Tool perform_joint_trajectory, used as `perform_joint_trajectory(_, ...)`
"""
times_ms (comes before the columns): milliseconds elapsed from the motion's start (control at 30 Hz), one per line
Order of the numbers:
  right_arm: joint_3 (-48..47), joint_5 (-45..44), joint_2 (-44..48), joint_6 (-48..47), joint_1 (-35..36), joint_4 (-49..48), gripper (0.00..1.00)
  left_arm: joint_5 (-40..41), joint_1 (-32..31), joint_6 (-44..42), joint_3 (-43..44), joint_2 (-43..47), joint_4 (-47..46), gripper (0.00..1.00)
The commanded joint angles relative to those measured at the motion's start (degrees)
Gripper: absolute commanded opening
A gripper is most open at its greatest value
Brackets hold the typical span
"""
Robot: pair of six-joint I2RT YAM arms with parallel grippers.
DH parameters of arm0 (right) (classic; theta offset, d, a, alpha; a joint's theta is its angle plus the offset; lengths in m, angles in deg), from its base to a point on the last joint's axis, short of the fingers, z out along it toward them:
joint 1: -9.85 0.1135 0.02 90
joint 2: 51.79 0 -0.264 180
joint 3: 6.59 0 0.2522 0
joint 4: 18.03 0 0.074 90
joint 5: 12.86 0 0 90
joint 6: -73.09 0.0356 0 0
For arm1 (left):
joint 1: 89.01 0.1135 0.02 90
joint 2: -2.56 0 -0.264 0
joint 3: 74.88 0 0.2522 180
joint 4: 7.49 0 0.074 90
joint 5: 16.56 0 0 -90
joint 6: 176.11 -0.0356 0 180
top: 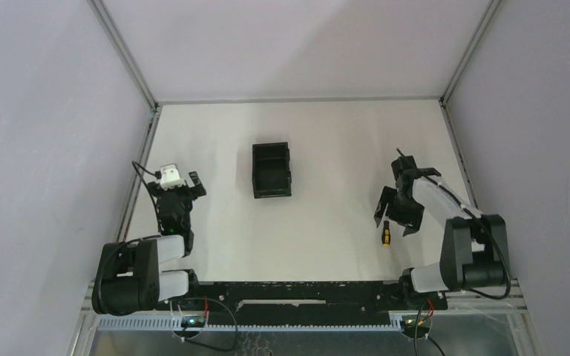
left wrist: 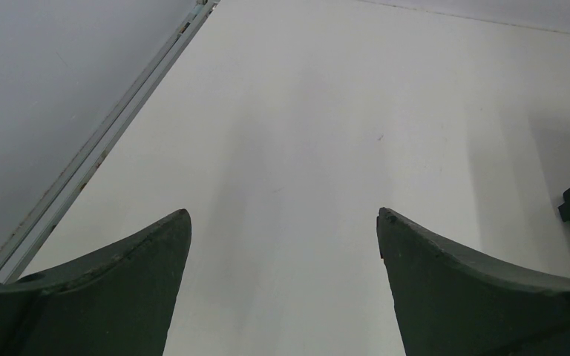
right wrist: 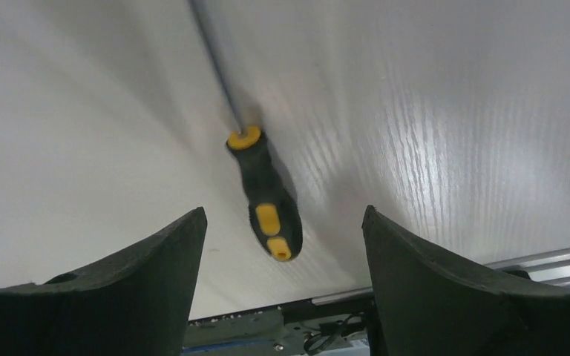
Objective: Put the screwdriver in the bin
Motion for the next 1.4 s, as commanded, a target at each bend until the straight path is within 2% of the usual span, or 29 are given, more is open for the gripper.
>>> perform_joint_trajectory(0, 1.85, 3.36, -6.27, -1.61, -0.7, -7.03, 0.81, 0.16, -0.29, -1.03, 2.72, -0.04, -2.04, 1.0)
perform_joint_trajectory(100, 1.88, 5.37, -10.05, -2.01, -0.72, -8.67, 0.68, 0.16, -0.3, -1.03, 2.71, -0.05, -2.04, 1.0)
perform_joint_trajectory(133, 1.87, 5.53, -10.44, -1.9, -0.77, -9.3, 0.58, 0.19, -0.3, -1.04, 2.71, -0.1, -2.07, 1.0)
perform_joint_trajectory(167, 1.79, 5.58, -10.46, -1.89, -0.73, -9.82, 0.52, 0.18, -0.28, -1.03, 2.71, -0.1, -2.05, 1.0)
perform_joint_trajectory(200, 1.67, 5.78, -10.25, -2.06, -0.75, -10.12, 0.37, 0.14, -0.3, -1.03, 2.76, -0.11, -2.08, 1.0)
perform_joint_trajectory(233, 1.27, 5.64, -10.11, -2.3, -0.65, -10.18, 0.28, 0.12, -0.3, -1.05, 2.76, -0.07, -2.1, 1.0)
perform_joint_trajectory(267, 0.56, 5.28, -9.95, -2.63, -0.58, -9.77, 0.06, 0.16, -0.3, -1.03, 2.72, -0.04, -2.04, 1.0)
perform_joint_trajectory(300, -0.55, 4.52, -9.72, -3.16, -0.33, -9.07, 0.0, 0.17, -0.3, -1.03, 2.73, -0.12, -2.08, 1.0)
perform_joint_trajectory(433, -8.61, 2.42, -7.9, -4.61, -0.08, -2.76, 0.0, 0.18, -0.3, -1.03, 2.71, -0.1, -2.02, 1.0)
perform_joint_trajectory(700, -33.72, -2.02, -7.02, -5.68, 0.25, 16.06, 0.0, 0.17, -0.23, -1.03, 2.74, -0.07, -2.02, 1.0)
perform_joint_trajectory(867, -48.82, -3.4, -8.5, -5.36, 2.01, 22.86, 0.0, 0.12, -0.3, -1.03, 2.76, -0.09, -2.01, 1.0)
perform_joint_trajectory(1000, -54.33, -3.59, -10.28, -4.75, 2.43, 24.7, 0.0, 0.15, -0.26, -1.03, 2.72, -0.05, -2.04, 1.0)
perform_joint_trajectory(1167, -55.23, -3.95, -12.87, -2.67, 5.04, 23.01, 0.0, 0.19, -0.34, -1.03, 2.77, -0.08, -2.04, 1.0)
perform_joint_trajectory(1367, -62.61, -6.0, -21.3, 0.83, 19.52, 16.11, 0.0, 0.13, -0.3, -1.03, 2.76, -0.12, -2.09, 1.0)
